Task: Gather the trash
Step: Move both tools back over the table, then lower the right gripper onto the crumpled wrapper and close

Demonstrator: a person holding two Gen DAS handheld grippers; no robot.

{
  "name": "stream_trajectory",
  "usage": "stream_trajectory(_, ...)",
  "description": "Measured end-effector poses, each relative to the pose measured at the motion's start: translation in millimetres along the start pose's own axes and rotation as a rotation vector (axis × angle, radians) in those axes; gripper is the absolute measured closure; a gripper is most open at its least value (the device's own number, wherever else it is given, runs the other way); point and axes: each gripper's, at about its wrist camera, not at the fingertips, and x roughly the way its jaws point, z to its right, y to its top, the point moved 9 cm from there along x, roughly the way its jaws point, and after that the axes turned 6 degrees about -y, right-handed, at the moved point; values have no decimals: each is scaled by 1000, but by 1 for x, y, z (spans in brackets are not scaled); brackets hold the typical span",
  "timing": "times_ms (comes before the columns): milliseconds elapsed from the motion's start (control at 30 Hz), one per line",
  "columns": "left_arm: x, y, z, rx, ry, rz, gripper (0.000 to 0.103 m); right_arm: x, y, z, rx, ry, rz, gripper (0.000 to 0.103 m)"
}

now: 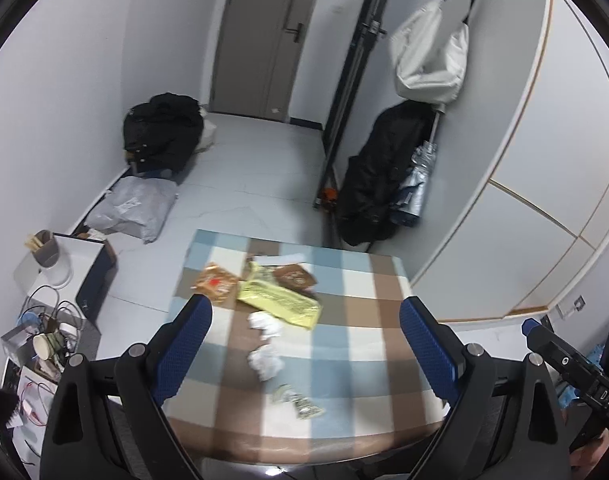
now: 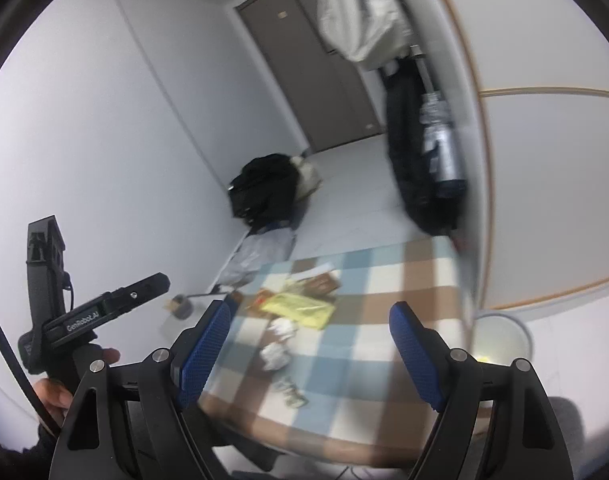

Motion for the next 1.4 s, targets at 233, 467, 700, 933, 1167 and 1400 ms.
stream_trajectory(233,-13,-14,-23,-61,-12,3,10,22,-20,-47,-70,40,-36,21)
stream_trajectory(467,-21,-22,-35,-67,-18,3,10,38,-31,-71,-80,71,-61,21)
stream_trajectory(700,-17,-31,-37,-61,-18,-24,10,44,-39,-72,-82,67,-75,21)
stream_trajectory(933,-11,-36,-39,-47,-8,-57,10,50,-43,-64,-73,44,-86,21)
stream_trajectory(1167,1,-43,-53,-53,10,-98,10,60,-49,-59,-103,13,-91,21)
stream_trajectory(1400,24,-55,-80,-102,23,-131,10,87,-73,-56,-236,-35,-118,16)
